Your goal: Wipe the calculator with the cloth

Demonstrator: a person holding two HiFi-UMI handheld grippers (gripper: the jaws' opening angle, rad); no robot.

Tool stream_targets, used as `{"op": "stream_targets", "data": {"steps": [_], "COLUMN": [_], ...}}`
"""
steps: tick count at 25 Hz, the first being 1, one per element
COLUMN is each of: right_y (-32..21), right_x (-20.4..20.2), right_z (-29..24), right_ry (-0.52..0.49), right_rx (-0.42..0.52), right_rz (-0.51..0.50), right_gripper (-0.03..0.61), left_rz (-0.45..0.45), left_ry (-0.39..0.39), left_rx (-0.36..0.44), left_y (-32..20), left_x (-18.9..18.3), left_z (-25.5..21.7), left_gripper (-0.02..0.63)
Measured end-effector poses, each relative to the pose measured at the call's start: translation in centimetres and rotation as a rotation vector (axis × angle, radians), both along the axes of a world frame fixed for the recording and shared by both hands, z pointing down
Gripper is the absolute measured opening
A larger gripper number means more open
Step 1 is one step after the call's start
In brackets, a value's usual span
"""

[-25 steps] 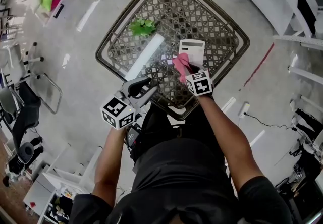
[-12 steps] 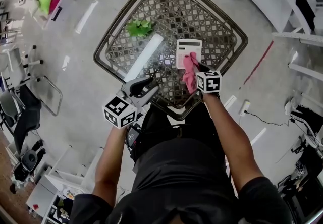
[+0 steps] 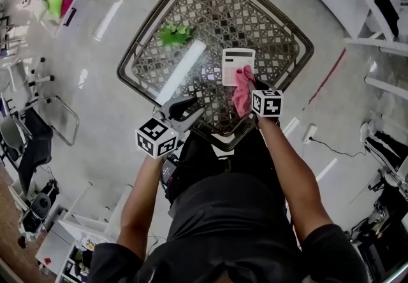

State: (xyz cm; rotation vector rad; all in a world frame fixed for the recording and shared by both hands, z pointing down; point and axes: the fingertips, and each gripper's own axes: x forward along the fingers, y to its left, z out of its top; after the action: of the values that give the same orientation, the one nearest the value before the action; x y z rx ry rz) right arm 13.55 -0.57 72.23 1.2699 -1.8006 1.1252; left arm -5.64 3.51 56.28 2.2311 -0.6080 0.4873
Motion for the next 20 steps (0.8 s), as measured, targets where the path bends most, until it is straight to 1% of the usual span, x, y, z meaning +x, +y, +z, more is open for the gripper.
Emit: {"op": "stream_targets", "data": {"steps": [6, 15, 17, 20], "right_y": [-0.8, -1.8, -1.9, -2.2], "right_x": [1.8, 1.0, 0.4, -1.8], "right_z": [0.2, -0.2, -0.4, -0.7], "right_ry": [0.051, 0.109, 0.105, 0.084], "right_rx": [-0.006, 0.015, 0.025, 0.048], "right_rz": [0.028, -0.021, -0.046, -0.117], "right_gripper": [0.051, 0.049, 0.051, 0.051], "left_rz": [-0.008, -0.017, -0.021, -0.025], "left_ry": [-0.005, -0.023, -0.023, -0.025], "left_rx": [-0.010, -0.041, -0.048, -0.053], "left_y": [-0.3, 0.4, 0.6, 0.8], "left_x": [-0.6, -1.4, -1.5, -1.7], "left_z": [0.5, 2.1, 2.4, 2.7], "left_gripper": [0.169, 0.169, 0.169, 0.169]}}
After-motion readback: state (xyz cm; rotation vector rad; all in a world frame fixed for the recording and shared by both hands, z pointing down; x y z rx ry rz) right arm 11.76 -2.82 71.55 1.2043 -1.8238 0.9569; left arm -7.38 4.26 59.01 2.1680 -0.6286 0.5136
